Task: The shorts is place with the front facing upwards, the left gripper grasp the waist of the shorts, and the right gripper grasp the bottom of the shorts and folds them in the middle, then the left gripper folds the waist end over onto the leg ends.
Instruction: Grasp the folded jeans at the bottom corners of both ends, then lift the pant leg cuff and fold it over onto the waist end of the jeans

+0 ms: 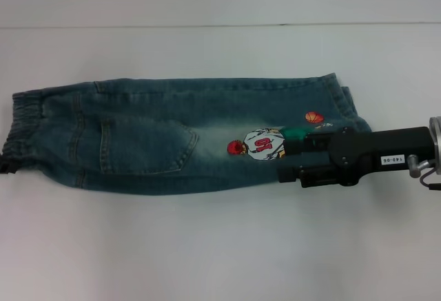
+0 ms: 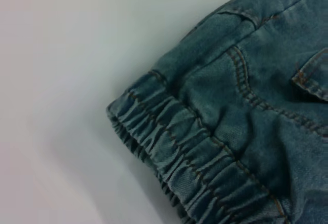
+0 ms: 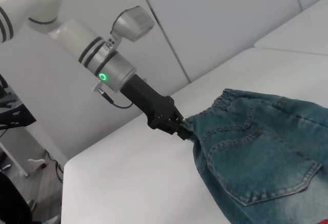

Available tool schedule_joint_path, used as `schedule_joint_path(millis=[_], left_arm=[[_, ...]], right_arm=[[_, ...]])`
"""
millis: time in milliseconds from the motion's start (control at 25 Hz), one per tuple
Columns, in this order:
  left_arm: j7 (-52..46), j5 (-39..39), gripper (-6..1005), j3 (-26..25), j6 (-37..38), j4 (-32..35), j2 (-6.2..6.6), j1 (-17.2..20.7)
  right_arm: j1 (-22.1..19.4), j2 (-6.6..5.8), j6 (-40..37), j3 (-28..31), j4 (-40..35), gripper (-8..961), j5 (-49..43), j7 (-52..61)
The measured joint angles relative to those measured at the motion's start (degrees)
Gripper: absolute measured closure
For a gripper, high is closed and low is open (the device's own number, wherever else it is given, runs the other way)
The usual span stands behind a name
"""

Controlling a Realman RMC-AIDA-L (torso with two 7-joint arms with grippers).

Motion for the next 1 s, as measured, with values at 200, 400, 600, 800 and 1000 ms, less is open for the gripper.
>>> schedule_joint_path(millis=[200,400,600,800,1000], left_arm=[[0.28,0.0,929,0.52,2.03,2.0,0.05,-0.08],[1.1,-0.34,947,0.67,6.89,6.78,-0.07,-0.09],[1.22,-1.43,953,0.67,12.28,11.67,-0.08,-0.84],[1.23,-2.14,952,0.67,15.18,13.97,-0.06,-2.48],[1.29,-2.2,951,0.66,16.88,14.63,-0.04,-4.78]], right_arm=[[0.07,0.31,0.66,0.07,0.0,212,0.31,-0.02],[0.16,1.28,4.33,0.42,0.0,238,0.43,-0.03],[0.46,2.54,8.88,0.11,0.0,295,0.41,-0.15],[0.79,4.07,15.67,0.41,1.59,477,3.71,-1.91],[2.02,4.4,24.92,0.14,11.91,678,16.7,-12.62]])
